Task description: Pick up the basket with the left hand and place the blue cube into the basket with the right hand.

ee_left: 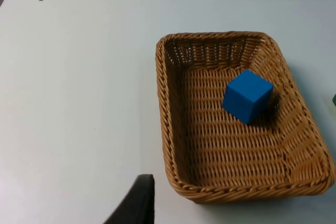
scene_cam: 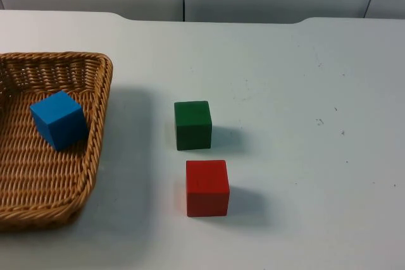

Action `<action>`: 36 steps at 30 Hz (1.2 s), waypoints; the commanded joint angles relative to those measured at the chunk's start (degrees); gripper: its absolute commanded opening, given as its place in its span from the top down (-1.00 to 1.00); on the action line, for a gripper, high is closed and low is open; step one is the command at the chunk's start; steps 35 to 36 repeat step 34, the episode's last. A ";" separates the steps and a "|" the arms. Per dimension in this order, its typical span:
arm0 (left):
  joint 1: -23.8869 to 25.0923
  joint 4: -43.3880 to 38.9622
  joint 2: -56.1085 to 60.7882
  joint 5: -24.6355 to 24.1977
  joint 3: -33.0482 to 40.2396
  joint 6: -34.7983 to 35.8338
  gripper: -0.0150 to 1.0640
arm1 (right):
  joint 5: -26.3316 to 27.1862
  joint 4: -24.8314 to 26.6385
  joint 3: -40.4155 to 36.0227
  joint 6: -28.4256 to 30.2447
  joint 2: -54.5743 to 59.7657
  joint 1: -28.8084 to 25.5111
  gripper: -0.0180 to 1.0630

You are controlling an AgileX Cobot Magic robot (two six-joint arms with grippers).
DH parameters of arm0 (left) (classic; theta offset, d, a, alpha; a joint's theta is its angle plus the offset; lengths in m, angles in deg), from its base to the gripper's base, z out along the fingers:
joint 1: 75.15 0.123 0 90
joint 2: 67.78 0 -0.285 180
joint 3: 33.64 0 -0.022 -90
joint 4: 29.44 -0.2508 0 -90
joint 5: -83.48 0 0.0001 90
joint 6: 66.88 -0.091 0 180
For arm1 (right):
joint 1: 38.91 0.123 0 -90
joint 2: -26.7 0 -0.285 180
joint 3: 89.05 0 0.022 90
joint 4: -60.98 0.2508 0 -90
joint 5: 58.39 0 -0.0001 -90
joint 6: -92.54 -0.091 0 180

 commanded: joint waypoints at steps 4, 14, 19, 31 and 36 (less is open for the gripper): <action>-1.64 0.01 0.39 0.69 0.46 0.08 -0.98 | 0.85 0.37 -0.30 0.09 -0.23 -6.84 -0.97; -3.32 -0.25 0.39 0.69 0.46 0.08 -0.98 | 0.85 0.37 -0.30 0.09 -0.23 -25.58 -0.97; -3.32 -0.25 0.39 0.69 0.46 0.08 -0.98 | 0.85 0.37 -0.30 0.09 -0.23 -35.72 -0.97; -3.32 -0.25 0.39 0.69 0.46 0.08 -0.98 | 0.85 0.37 -0.30 -0.02 -0.23 -54.07 -0.96; -3.32 -0.25 0.39 0.69 0.46 0.08 -0.98 | 0.85 0.37 -0.30 -0.01 -0.23 -55.16 -0.96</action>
